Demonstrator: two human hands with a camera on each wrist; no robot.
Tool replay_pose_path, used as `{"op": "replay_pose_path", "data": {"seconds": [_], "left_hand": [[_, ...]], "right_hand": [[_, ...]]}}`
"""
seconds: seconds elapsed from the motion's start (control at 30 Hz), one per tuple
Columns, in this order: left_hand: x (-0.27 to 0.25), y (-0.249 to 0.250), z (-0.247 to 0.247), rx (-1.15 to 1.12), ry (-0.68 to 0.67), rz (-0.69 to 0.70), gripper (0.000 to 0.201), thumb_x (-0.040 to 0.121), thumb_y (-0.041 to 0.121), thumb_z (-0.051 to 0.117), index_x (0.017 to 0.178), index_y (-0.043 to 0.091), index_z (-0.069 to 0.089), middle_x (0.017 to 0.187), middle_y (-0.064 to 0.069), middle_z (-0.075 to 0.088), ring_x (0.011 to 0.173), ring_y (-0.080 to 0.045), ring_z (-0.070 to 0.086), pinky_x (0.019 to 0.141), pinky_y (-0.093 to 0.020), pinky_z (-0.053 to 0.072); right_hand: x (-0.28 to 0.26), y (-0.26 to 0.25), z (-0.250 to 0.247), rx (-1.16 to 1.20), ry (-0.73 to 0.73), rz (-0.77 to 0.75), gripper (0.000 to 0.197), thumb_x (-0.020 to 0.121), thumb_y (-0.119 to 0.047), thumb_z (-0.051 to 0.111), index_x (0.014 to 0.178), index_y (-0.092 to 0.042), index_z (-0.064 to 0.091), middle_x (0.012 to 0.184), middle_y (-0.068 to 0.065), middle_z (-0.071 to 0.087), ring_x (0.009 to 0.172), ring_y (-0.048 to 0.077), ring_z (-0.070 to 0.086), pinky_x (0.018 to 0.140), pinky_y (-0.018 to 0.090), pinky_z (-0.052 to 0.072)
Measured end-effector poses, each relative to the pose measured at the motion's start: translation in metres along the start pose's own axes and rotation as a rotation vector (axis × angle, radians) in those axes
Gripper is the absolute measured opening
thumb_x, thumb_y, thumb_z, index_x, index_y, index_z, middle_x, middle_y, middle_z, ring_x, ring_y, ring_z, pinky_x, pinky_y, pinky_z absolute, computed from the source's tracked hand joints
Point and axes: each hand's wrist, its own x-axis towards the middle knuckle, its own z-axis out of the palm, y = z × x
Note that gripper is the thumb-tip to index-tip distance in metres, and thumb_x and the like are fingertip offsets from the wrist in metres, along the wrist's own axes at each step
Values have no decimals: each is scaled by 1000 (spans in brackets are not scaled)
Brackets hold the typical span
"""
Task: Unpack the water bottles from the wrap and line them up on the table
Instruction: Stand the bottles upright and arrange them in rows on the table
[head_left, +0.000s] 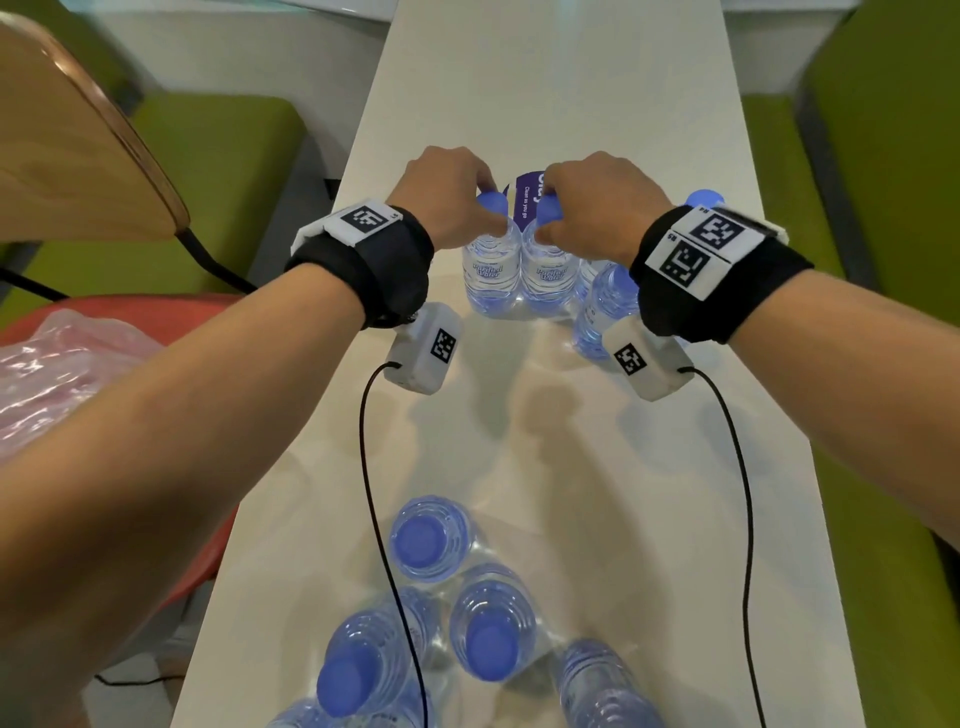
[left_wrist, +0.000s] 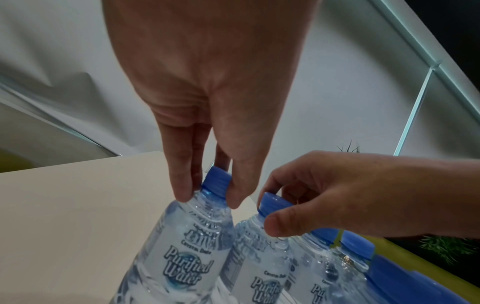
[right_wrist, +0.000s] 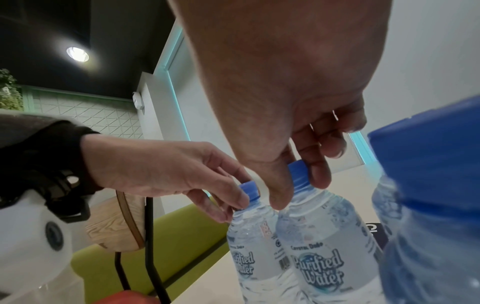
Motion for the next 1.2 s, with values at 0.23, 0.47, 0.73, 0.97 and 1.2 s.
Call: {"op": "replay_pose_path", "data": {"seconds": [0.23, 0.47, 0.73, 0.97, 1.2], "left_hand": [[-1, 2, 0, -10, -12, -4, 38, 79, 33, 71, 115, 19, 72, 103, -7, 73, 98, -26, 64, 74, -26, 42], [1, 0, 3, 2, -8, -9, 40, 80, 35, 72, 116, 18, 71, 102, -8, 72, 96, -27, 63, 75, -27, 43], [-21, -3, 1, 34, 17, 7, 63, 83, 34, 72, 139, 15, 50, 129, -7, 60, 122, -27, 52, 94, -31, 39], [-75, 4, -16, 150, -27, 53, 41, 83, 28, 73, 121, 17, 64, 120, -5, 64, 111, -26, 57, 83, -28, 38], [-147, 0, -30, 203, -151, -35, 28, 82, 32, 74, 108, 22, 70, 107, -1, 68, 91, -19, 58, 77, -27, 42]], "right_hand": [[-2, 0, 0, -59, 19, -1, 34, 89, -29, 64, 115, -8, 63, 108, 19, 63, 97, 38, 60, 72, 33, 39], [0, -3, -4, -73, -36, 10, 31, 89, -28, 65, 112, -6, 64, 98, 16, 60, 91, 37, 60, 70, 33, 40], [-28, -11, -3, 6, 99, 15, 35, 90, -25, 59, 120, -8, 60, 109, 15, 66, 100, 37, 61, 80, 36, 44], [-103, -37, -7, 89, 71, -88, 35, 93, -30, 56, 124, -14, 60, 110, 14, 64, 104, 34, 60, 81, 35, 44], [-182, -69, 3, -12, -153, -342, 38, 92, -44, 58, 124, -24, 60, 92, -1, 59, 105, 24, 58, 77, 31, 41]]}}
